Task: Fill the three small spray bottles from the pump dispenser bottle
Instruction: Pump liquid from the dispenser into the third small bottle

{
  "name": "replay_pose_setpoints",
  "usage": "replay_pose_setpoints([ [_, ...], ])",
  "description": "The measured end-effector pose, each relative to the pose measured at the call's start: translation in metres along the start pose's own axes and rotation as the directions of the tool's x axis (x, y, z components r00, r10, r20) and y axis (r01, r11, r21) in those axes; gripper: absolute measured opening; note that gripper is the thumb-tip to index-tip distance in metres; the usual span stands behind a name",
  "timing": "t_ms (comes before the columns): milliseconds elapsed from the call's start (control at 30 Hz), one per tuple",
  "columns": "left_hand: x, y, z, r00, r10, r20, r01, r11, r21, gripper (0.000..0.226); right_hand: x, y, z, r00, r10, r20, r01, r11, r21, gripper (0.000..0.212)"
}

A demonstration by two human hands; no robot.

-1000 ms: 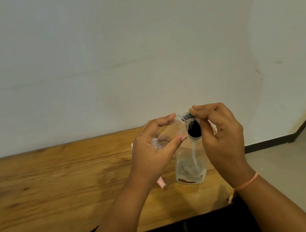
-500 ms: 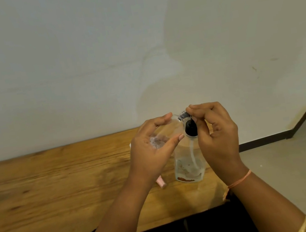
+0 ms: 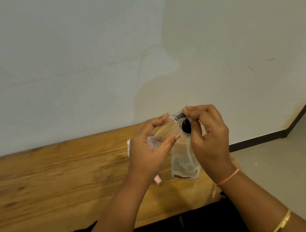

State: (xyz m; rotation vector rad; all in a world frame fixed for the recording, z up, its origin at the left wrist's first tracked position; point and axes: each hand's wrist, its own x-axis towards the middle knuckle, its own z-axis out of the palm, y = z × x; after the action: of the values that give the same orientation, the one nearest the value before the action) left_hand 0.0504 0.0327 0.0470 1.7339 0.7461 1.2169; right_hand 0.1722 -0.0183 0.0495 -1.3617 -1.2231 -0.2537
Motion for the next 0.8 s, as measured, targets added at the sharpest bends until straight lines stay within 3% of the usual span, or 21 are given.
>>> replay_pose_setpoints([
  [167, -0.001, 0.004, -0.004, 0.997, 0.073, 0.007, -0.074, 0.997, 0.038, 0.046, -0.001, -0.008, 0.001, 0.999, 0.039, -0.036, -0.038, 0.998, 0.04, 0.026],
  [433, -0.002, -0.003, -0.002, 1.0, 0.011, 0.02, -0.012, 0.997, 0.077, 0.046, -0.007, 0.006, 0.001, 0.999, -0.046, 0.018, 0.048, 0.992, -0.121, 0.025],
  [633, -0.002, 0.004, -0.004, 0.998, 0.066, 0.016, -0.067, 0.995, 0.079, 0.045, -0.005, -0.005, 0.001, 0.998, 0.018, -0.052, -0.019, 1.0, -0.013, 0.023],
  [800, -0.002, 0.005, -0.006, 0.997, 0.076, 0.021, -0.078, 0.992, 0.099, 0.047, -0.004, -0.007, 0.0, 1.0, -0.001, -0.03, -0.001, 0.998, -0.07, 0.025],
])
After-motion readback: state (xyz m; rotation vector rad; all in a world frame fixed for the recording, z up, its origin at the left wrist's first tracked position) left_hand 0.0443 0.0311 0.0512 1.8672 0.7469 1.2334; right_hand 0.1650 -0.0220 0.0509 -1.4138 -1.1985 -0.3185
